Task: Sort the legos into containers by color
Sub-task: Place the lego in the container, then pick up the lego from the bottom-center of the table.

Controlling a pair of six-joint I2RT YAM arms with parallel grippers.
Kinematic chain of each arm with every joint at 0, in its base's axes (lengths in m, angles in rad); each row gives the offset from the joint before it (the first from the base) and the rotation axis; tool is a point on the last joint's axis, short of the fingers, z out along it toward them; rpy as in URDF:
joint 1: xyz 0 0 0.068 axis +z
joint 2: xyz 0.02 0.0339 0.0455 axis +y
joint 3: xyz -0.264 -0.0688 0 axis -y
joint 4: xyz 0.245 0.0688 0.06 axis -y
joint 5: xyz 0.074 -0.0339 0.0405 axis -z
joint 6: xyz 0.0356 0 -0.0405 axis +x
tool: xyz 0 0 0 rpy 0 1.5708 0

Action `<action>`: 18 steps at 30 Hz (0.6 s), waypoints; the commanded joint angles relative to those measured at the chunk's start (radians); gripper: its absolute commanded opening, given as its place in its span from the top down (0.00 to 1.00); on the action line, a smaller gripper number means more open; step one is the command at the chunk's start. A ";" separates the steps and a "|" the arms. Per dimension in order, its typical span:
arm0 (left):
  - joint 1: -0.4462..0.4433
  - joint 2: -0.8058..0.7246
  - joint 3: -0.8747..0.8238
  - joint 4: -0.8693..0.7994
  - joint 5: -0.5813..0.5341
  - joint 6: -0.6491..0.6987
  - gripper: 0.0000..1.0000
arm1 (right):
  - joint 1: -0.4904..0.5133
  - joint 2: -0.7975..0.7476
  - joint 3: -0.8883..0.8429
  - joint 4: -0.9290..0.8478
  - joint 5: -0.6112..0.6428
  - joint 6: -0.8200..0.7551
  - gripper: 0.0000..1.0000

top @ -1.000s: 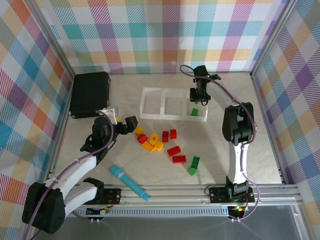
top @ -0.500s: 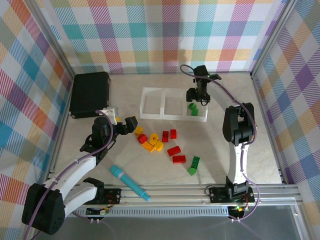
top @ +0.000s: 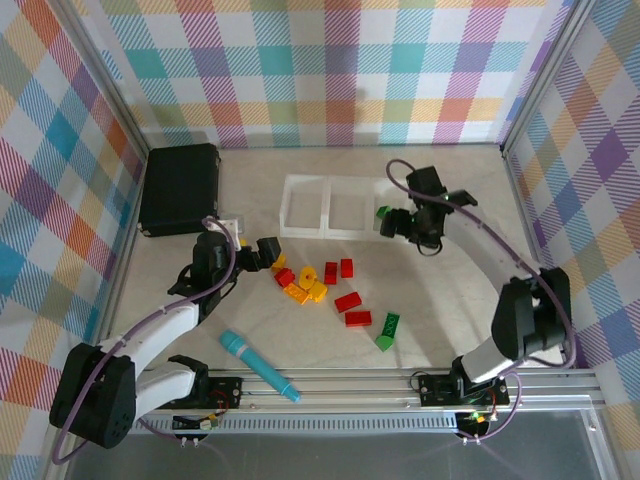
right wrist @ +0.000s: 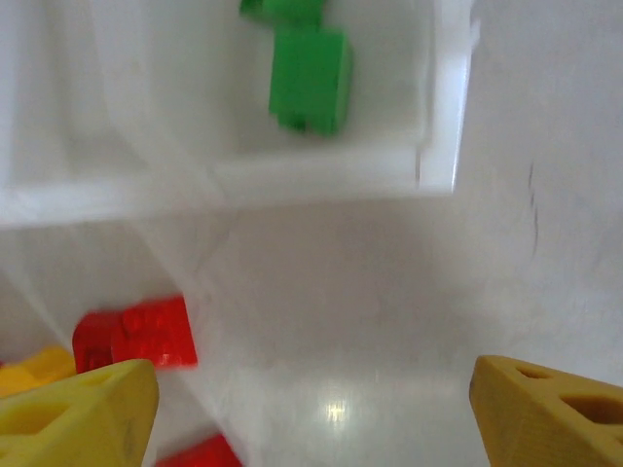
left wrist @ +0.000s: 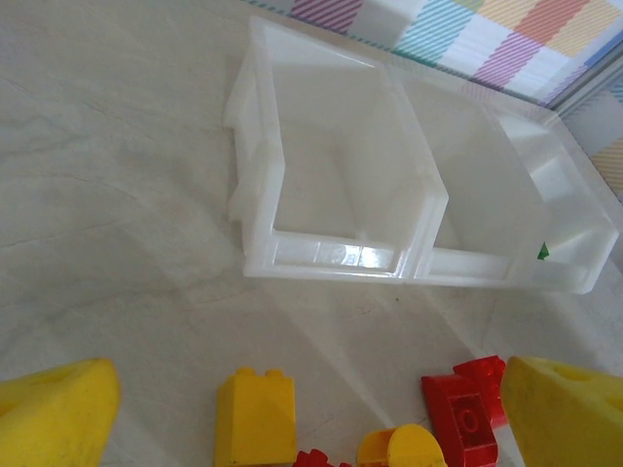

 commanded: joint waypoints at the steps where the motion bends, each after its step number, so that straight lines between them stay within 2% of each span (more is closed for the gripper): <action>1: -0.013 0.016 0.024 0.066 0.040 0.023 0.00 | 0.044 -0.101 -0.102 -0.029 -0.018 0.128 0.18; 6: -0.014 0.031 0.024 0.094 0.063 0.017 0.00 | 0.176 -0.217 -0.225 -0.072 0.018 0.280 0.19; 11: -0.014 0.034 0.020 0.107 0.075 0.013 0.01 | 0.309 -0.232 -0.302 -0.092 0.063 0.425 0.19; 18: -0.016 0.016 0.009 0.109 0.079 0.013 0.00 | 0.398 -0.235 -0.374 -0.121 0.157 0.629 0.20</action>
